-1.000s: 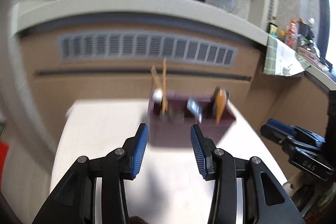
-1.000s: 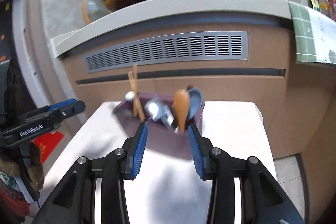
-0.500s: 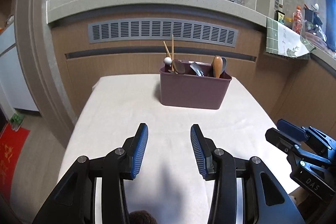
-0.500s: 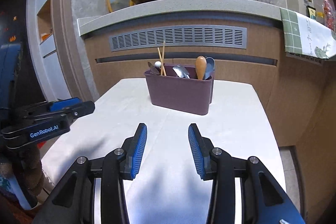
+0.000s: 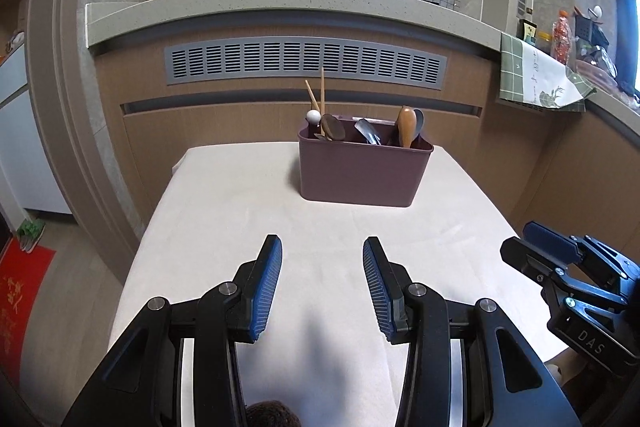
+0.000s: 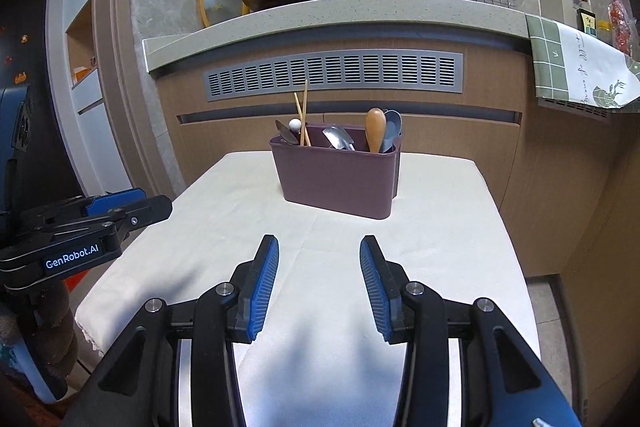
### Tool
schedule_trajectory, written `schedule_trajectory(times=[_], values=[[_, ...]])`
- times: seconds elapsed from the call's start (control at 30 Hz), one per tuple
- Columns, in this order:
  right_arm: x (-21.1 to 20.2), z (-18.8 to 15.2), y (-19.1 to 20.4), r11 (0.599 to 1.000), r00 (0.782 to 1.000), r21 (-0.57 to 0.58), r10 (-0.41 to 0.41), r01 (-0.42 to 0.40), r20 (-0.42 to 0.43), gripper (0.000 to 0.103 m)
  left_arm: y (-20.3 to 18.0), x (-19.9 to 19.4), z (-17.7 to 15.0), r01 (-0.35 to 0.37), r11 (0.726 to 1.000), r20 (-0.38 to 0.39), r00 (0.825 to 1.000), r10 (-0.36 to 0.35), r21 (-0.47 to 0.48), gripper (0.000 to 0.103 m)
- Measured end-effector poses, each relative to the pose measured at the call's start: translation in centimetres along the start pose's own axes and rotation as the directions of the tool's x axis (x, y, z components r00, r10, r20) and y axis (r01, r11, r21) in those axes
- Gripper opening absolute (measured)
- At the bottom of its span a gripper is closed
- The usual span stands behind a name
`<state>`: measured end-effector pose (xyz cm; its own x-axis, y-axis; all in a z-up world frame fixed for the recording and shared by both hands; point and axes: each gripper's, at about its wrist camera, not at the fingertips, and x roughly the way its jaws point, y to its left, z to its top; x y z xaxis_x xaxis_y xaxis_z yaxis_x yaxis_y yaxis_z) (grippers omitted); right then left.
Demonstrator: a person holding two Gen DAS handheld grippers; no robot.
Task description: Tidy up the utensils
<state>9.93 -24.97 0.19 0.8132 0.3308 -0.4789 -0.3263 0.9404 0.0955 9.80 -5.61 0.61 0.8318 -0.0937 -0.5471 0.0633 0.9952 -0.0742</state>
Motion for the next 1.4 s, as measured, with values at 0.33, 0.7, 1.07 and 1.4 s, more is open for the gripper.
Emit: schedule_trajectory(times=[0.33,0.7,1.07,1.4], values=[[0.0,0.0,-0.16,1.0,1.0,0.004,-0.001,0.001,-0.002,0.04,-0.29,0.0,-0.07,0.009,1.0,-0.015,1.0,-0.009,0.006,0.043],[0.08,-0.01,-0.27,1.0,1.0,0.004,-0.011,0.011,-0.007,0.04,-0.09,0.12,-0.21,0.009,1.0,-0.022,1.0,-0.009,0.001,0.043],[0.22,-0.02,-0.25,1.0,1.0,0.007,-0.01,0.01,-0.011,0.041,0.15,0.34,-0.17,0.007,1.0,-0.031,0.999,-0.007,-0.002,0.043],[0.31,-0.05,-0.21,1.0,1.0,0.003,-0.008,0.008,-0.013,0.042,0.08,0.3,-0.24,0.007,1.0,-0.033,0.999,-0.007,-0.004,0.043]])
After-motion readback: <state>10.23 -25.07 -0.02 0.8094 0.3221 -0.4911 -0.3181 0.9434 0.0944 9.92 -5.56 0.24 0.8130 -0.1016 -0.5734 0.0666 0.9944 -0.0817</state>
